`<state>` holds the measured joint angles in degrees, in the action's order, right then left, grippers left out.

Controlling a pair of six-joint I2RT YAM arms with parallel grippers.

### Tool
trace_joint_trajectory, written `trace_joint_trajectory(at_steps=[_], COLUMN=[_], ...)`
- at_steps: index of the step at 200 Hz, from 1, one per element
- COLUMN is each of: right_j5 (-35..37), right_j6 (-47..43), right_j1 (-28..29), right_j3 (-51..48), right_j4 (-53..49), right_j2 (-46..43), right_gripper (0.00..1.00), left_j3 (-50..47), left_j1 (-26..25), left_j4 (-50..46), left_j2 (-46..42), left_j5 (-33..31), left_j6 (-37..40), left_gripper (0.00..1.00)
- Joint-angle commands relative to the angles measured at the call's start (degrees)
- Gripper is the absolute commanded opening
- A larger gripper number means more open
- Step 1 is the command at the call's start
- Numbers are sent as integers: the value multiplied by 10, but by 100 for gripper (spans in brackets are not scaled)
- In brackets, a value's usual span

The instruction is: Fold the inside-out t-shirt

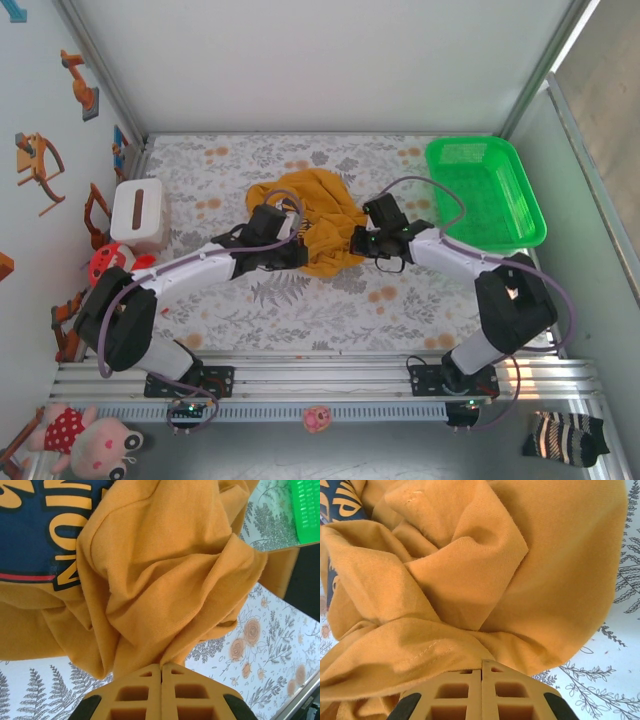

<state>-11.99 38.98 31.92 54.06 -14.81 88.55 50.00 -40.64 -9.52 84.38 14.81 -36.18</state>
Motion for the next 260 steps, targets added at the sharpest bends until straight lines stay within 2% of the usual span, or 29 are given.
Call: trace_joint_trajectory(at_steps=[1, 50, 95, 132, 152, 171, 187, 199, 226, 260], right_j5=[-30, -99, -114, -123, -121, -127, -130, -120, -104, -39], right_j6=[-31, -88, -69, -22, -14, -18, -26, -41, -56, -91], right_j1=[-10, -27, -48, -47, -48, -48, -35, -16, 41, 101], right_j3=[36, 278, 474, 558, 570, 520, 452, 411, 353, 335], right_j4=[-29, -129, -126, -62, -62, -61, -39, -32, 1, -7], right_j2=[-60, -110, -96, -102, -101, -97, -96, -93, -88, -90], right_gripper=[0, 0, 0, 0, 0, 0, 36, 48, 54, 55], left_j3=[56, 285, 495, 613, 658, 668, 665, 661, 662, 653], left_j1=[36, 157, 209, 230, 230, 229, 224, 218, 195, 159], left_j4=[-29, -71, -77, -40, -33, -20, -18, -22, -52, -127], left_j2=[-27, 2, 40, 40, 47, 57, 66, 66, 63, 77], left_j5=[4, 90, 137, 146, 153, 171, 184, 184, 170, 129], left_j6=[13, 19, -14, -75, -96, -124, -140, -141, -125, -86], left_gripper=[0, 0, 0, 0, 0, 0, 0, 0, 0, 0])
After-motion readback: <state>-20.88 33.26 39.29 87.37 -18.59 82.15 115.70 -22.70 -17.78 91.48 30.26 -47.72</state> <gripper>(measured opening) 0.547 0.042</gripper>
